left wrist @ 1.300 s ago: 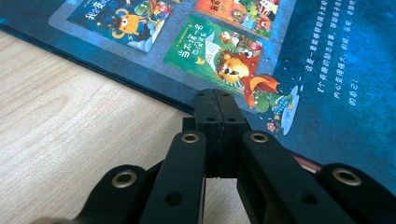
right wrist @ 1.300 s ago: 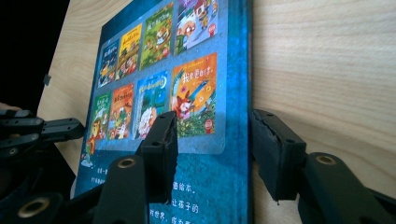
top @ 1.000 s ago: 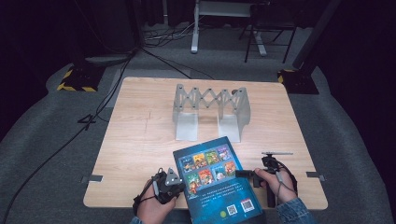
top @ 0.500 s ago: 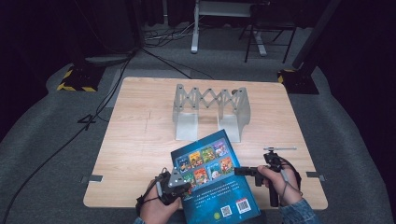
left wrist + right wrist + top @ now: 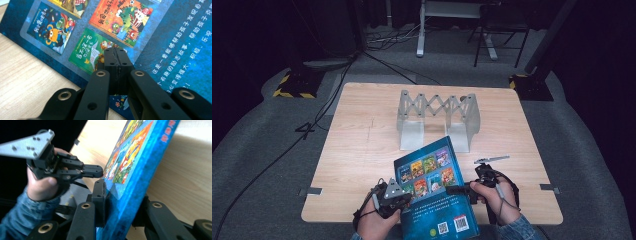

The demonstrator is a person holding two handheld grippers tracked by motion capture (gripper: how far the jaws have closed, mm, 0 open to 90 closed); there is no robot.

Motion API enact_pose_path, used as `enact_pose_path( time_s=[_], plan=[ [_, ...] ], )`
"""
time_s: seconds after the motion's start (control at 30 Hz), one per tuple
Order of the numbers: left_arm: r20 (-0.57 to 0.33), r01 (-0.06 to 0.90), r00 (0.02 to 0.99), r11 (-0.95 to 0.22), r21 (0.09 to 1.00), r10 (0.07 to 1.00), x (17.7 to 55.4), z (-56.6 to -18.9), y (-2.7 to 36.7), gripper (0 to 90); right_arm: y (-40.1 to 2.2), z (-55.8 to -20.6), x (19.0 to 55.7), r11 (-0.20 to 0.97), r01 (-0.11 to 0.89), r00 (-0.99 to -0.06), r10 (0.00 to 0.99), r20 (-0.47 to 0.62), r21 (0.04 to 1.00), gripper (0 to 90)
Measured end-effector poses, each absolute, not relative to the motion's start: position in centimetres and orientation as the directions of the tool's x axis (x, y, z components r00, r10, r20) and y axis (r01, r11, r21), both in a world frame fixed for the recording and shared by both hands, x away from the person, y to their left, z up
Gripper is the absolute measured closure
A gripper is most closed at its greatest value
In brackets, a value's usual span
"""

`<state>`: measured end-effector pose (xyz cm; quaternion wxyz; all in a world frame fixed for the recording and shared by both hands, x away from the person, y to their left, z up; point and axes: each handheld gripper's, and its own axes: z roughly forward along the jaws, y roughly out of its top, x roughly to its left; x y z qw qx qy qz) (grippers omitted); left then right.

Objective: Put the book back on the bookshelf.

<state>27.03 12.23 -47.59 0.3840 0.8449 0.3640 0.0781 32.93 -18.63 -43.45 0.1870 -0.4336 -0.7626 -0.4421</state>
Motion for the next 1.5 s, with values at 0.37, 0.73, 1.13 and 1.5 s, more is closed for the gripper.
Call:
enact_pose_path(
  time_s=[0.37, 0.73, 1.13, 1.5],
  plan=[
    [-0.155, 0.545, 0.697, -0.377, 0.749, 0.7, 27.0, -46.6, 13.6, 74.1, -18.2, -42.0, 32.0, 0.23, 0.786, -0.604, 0.483, 0.634, 0.574, 78.4],
    [-0.05, 0.462, 0.688, -0.384, 0.8, 0.724, 25.9, -44.8, 13.4, 69.8, -18.7, -38.6, 29.7, 0.223, 0.639, -0.731, 0.474, 0.491, 0.736, 83.1],
    [-0.072, 0.517, 0.656, -0.377, 0.769, 0.751, 26.9, -46.3, 14.2, 66.1, -19.7, -34.4, 28.0, 0.171, 0.488, -0.779, 0.527, 0.339, 0.856, 83.3],
    [-0.074, 0.591, 0.576, -0.353, 0.726, 0.814, 28.4, -48.8, 16.2, 64.9, -20.4, -32.6, 27.4, 0.124, 0.398, -0.78, 0.567, 0.264, 0.909, 83.3]
  ],
)
